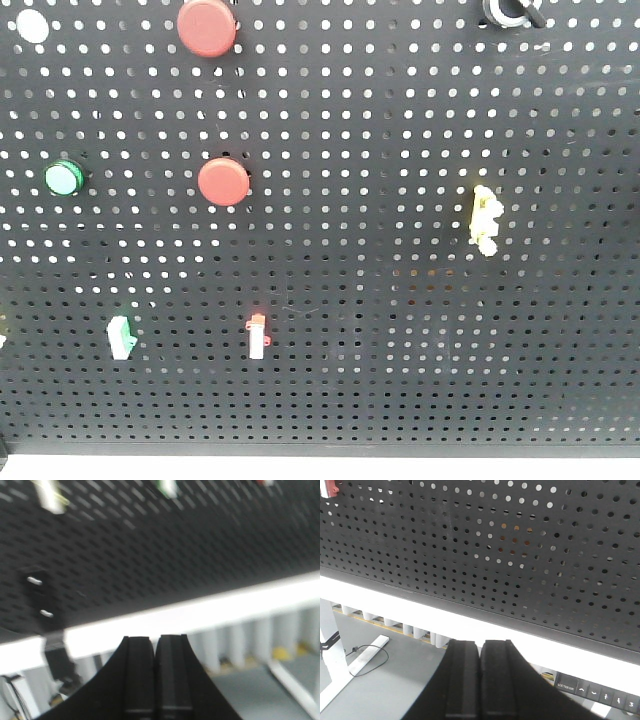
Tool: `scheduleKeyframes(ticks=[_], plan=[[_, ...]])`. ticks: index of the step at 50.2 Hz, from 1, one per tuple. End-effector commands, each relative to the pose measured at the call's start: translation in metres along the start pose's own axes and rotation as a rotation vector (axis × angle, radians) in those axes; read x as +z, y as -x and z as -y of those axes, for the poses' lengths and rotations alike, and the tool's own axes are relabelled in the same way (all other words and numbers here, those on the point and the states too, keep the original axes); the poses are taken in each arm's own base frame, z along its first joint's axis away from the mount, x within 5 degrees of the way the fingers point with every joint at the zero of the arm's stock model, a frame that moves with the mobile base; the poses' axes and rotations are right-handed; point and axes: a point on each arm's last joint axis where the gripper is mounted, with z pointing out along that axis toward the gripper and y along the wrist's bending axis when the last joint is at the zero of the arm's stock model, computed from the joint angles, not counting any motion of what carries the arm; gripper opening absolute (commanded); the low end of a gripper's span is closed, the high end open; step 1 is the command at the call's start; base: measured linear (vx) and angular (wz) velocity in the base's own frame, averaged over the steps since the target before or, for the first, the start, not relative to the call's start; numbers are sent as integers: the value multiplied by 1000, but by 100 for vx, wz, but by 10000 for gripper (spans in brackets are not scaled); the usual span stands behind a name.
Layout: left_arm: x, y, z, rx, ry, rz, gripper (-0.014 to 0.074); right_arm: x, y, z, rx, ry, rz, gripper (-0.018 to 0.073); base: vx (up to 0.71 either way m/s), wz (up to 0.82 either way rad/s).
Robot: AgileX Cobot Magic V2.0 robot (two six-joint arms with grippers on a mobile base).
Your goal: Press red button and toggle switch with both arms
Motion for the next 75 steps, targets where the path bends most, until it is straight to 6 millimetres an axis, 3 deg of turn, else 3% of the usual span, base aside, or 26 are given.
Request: scheduleKeyframes(ticks=[1,51,54,64,75], plan=[[0,-4,-3,-6,51,56,1,-2,15,2,-6,-14,90,-3,0,0],[0,-5,-3,-6,57,51,1,-1,13,2,-2,-13,89,-3,0,0],[0,-5,-3,-6,57,51,1,4,5,0,20,-10,107,-3,0,0],[0,-5,-3,-6,57,51,1,23,-57,-6,65,-27,254,-3,0,0],[0,-5,-3,-6,57,51,1,13,-64,5,93,-251,340,-3,0,0]])
